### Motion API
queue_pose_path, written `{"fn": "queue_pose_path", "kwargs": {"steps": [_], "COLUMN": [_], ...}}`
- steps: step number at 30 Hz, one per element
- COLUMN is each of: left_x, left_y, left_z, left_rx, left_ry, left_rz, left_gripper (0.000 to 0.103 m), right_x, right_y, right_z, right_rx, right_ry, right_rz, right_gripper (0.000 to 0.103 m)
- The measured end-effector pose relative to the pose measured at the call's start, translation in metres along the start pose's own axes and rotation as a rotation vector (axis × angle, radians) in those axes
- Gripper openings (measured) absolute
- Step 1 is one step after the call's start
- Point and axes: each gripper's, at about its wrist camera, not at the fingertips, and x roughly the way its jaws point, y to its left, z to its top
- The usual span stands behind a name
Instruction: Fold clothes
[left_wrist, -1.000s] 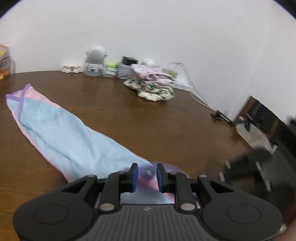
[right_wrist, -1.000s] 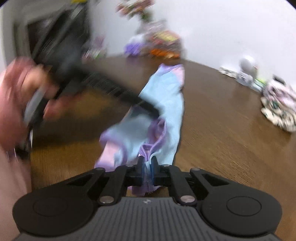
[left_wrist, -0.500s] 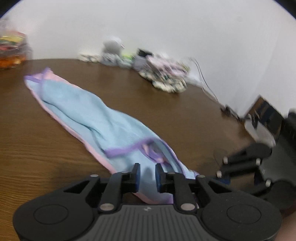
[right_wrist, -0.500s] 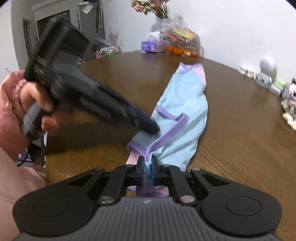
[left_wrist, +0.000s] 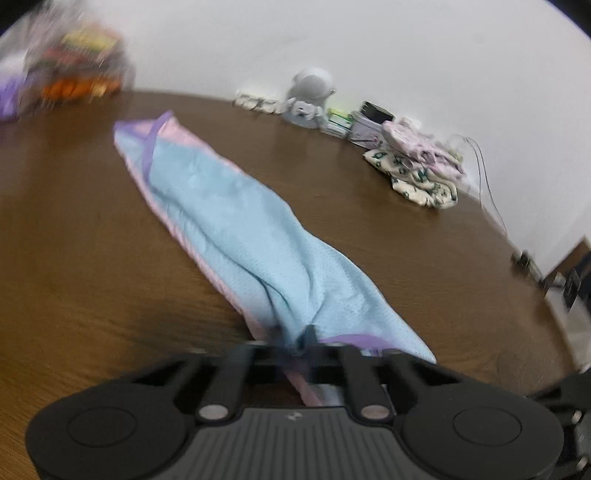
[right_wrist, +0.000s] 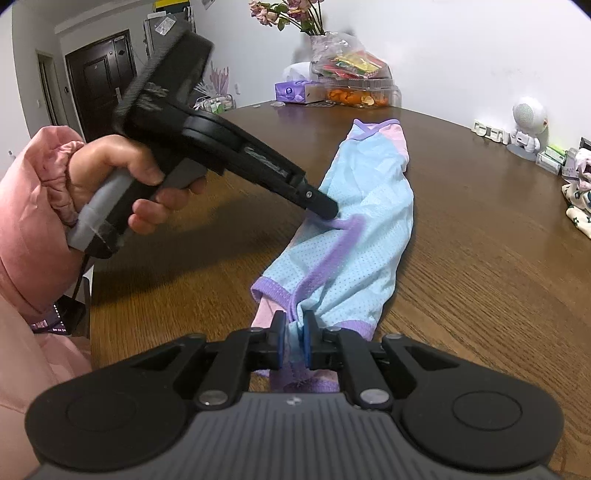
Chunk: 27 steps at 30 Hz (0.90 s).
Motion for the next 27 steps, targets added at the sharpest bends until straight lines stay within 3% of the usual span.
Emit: {"fn": "queue_pose_path", "kwargs": {"steps": [5,8,9,10,11,13,14,18,19,21,27], "left_x": [-0.013,-0.014,-0.014,-0.013,-0.013,-0.018,-0.021,-0.015,-0.008,0.006,0.023], "left_y": [0.017,0.022,0.024,0.024,0.024,0.024,0.023,0.025,0.024,0.022,0.031], "left_z": [-0.002,-0.005,-0.005,-0.005,-0.004,-0.001,0.001,0.017,0.021,0.026,0.021], "left_rx": [-0.092,-0.098,-0.103,-0.113,-0.121,-0.116,-0.111,-0.126,-0.125,-0.125,-0.196], "left_ry": [-0.030,-0.020,-0.015,-0.012,-0.016,-0.047,-0.071,-0.110,-0.095,-0.060,-0.018], "left_rz": [-0.027,-0.020,-0.030,-0.038,-0.042,-0.036,-0.029,-0.017,-0.006,0.017,-0.004], "left_gripper": [0.004,0.005,0.006,0.014,0.020,0.041,0.042,0.034,0.018,0.002,0.003], "right_x": [0.002,0.003,-0.001,-0.005,-0.009,-0.019,-0.025,-0.032,-0.027,-0.012,0.027], "right_y": [0.002,0.002,0.001,-0.002,-0.004,-0.010,-0.013,-0.032,-0.037,-0.046,-0.044], "right_z": [0.001,0.001,0.002,0.003,0.004,0.008,0.010,0.025,0.029,0.036,0.031], "right_rx": [-0.038,-0.047,-0.033,-0.014,0.005,0.045,0.068,0.128,0.143,0.170,0.175], "right_ry": [0.023,0.030,0.021,0.007,-0.006,-0.041,-0.065,-0.135,-0.135,-0.123,-0.030], "right_rz": [-0.017,-0.003,0.013,0.032,0.051,0.085,0.097,0.074,0.070,0.066,0.065], "right_gripper": [0.009,0.017,0.025,0.035,0.039,0.041,0.042,0.041,0.037,0.022,0.019]}}
